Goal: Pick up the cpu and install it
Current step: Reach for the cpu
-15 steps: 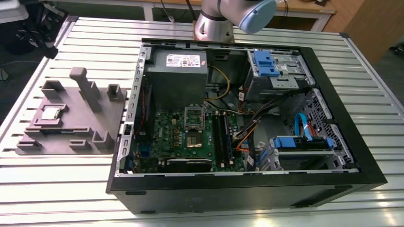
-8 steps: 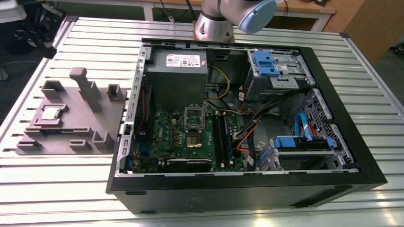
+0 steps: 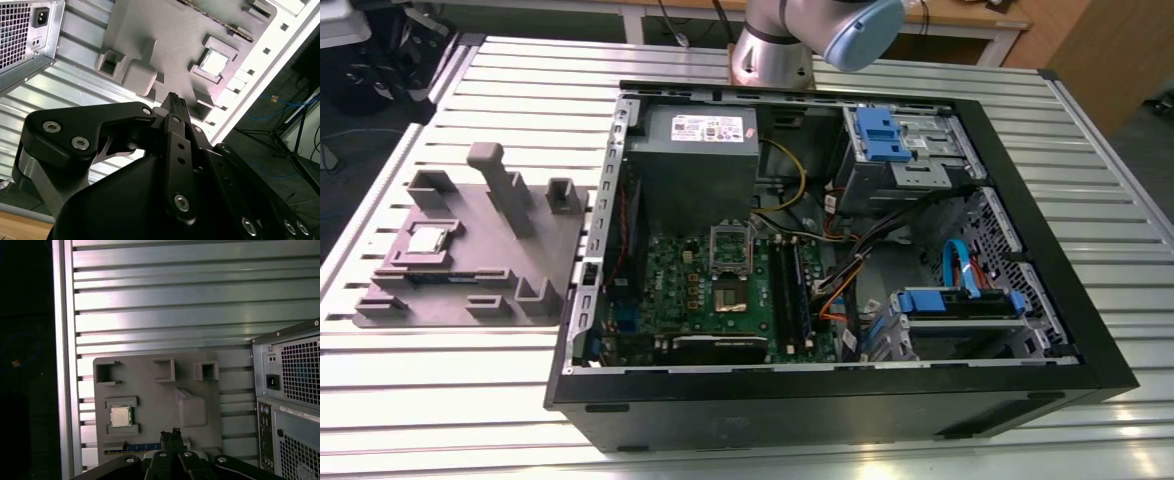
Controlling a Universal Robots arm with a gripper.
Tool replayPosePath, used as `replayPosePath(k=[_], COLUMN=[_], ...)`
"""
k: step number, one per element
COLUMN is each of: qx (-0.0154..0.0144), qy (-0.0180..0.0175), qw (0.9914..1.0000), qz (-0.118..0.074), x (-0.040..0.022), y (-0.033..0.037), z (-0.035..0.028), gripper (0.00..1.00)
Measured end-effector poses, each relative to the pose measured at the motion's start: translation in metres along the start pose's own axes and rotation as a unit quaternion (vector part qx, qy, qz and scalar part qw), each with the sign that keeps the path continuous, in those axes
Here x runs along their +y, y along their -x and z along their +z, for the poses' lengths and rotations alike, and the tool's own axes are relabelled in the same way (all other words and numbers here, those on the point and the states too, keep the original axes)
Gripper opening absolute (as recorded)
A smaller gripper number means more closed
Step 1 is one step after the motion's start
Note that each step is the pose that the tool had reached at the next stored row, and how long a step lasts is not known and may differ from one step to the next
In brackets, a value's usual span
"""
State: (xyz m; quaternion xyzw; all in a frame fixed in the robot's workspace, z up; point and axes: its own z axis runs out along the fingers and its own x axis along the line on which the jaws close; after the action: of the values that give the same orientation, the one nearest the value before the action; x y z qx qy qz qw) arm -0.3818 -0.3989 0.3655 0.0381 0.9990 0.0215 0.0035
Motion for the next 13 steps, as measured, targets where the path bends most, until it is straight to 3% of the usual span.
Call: replayPosePath(k=[13], qx=[0.0], qy=[0.0], qw=[1.0], qz=[0.0], x=[-0.0005], y=[-0.0058], z=[0.0006], gripper=[0.1])
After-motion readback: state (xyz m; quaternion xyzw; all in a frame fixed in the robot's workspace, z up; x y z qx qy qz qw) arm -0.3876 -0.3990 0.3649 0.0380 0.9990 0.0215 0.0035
